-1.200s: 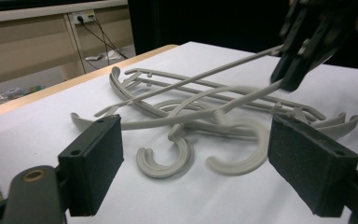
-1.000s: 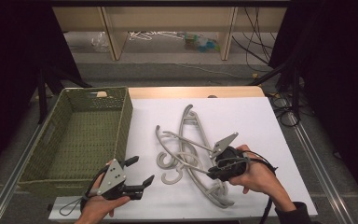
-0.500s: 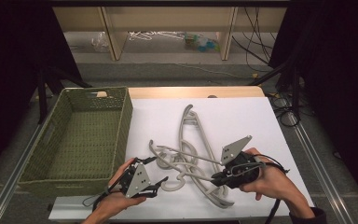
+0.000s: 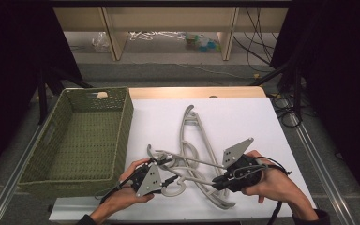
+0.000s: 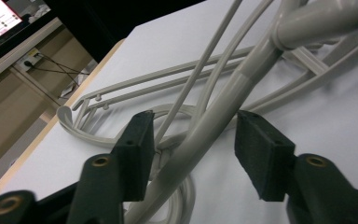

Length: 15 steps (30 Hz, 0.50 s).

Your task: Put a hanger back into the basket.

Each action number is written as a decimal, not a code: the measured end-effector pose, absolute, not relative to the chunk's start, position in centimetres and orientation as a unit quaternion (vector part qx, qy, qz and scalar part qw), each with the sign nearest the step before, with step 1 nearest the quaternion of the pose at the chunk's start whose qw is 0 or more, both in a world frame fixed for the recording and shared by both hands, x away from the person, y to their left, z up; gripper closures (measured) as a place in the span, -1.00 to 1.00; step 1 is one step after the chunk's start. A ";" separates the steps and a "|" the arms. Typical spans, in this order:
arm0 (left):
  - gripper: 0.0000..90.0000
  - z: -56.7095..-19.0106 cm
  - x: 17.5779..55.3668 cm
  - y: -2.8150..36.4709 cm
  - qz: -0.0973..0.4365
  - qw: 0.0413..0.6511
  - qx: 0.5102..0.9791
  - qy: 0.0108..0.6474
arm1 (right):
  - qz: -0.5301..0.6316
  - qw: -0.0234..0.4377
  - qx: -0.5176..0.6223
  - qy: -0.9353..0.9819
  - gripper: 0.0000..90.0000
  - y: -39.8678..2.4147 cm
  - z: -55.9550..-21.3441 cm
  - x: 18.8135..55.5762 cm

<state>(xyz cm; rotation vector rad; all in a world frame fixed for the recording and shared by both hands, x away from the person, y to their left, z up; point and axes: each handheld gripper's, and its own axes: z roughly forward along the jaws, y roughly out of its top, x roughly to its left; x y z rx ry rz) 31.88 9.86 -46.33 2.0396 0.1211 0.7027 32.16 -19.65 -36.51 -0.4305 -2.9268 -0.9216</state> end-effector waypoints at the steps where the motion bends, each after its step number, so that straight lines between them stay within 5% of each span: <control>1: 0.09 -46.4 31.9 9.8 0.282 0.470 0.835 0.050 | -0.297 0.021 -0.139 -0.944 0.82 -19.7 -36.5 32.1; 15: 0.64 -44.0 31.4 9.3 0.325 0.415 0.848 -0.059 | -0.318 0.014 -0.126 -0.939 0.76 -20.8 -36.1 32.9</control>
